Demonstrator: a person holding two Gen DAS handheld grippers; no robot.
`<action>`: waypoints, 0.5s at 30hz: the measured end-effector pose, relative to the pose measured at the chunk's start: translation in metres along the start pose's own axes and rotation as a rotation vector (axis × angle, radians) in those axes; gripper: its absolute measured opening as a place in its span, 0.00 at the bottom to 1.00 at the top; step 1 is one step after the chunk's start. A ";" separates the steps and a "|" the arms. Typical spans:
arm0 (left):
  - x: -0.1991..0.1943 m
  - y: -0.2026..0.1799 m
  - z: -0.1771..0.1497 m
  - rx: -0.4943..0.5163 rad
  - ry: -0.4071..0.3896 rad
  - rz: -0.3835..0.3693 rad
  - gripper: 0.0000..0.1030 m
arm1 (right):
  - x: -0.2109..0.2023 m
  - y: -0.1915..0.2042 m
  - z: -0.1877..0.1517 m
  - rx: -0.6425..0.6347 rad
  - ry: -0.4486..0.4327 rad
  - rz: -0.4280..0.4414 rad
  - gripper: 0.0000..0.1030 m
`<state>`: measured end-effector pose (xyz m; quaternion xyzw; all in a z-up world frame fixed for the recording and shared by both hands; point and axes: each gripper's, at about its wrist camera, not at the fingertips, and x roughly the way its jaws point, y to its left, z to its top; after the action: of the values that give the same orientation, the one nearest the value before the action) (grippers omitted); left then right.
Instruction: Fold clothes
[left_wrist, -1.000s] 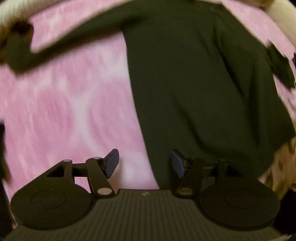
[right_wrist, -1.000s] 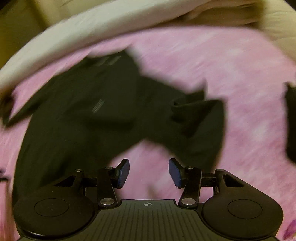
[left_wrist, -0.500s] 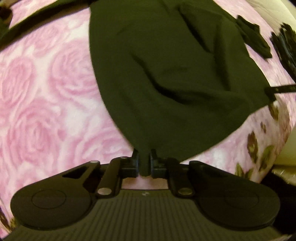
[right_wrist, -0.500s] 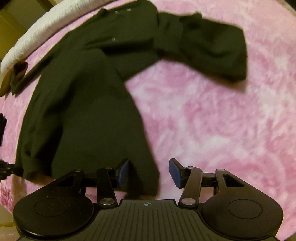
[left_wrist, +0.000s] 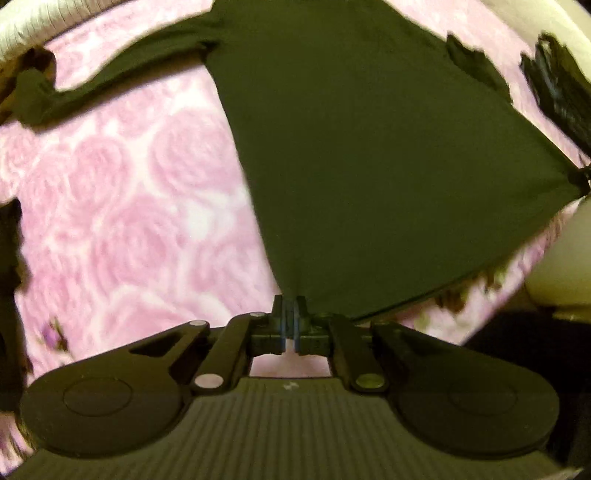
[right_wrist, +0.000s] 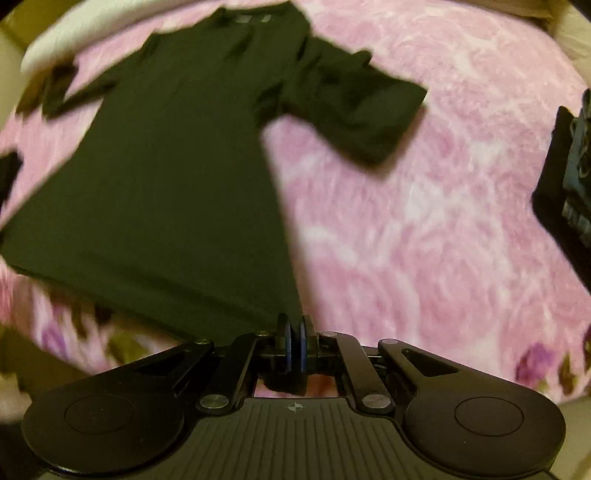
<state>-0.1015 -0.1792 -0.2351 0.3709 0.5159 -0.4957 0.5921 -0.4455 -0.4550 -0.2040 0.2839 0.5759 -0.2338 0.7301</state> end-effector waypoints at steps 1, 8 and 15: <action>0.005 -0.004 -0.005 0.000 0.016 0.014 0.02 | 0.006 0.005 -0.007 0.004 0.024 0.028 0.02; 0.029 -0.001 -0.031 0.062 0.167 0.058 0.08 | 0.044 0.044 -0.026 -0.031 0.129 0.094 0.25; 0.004 0.020 -0.006 0.049 0.055 0.088 0.24 | 0.011 0.019 0.024 0.071 -0.107 -0.099 0.60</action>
<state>-0.0838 -0.1694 -0.2420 0.4213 0.5026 -0.4713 0.5897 -0.4132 -0.4582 -0.2076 0.2676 0.5406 -0.3048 0.7370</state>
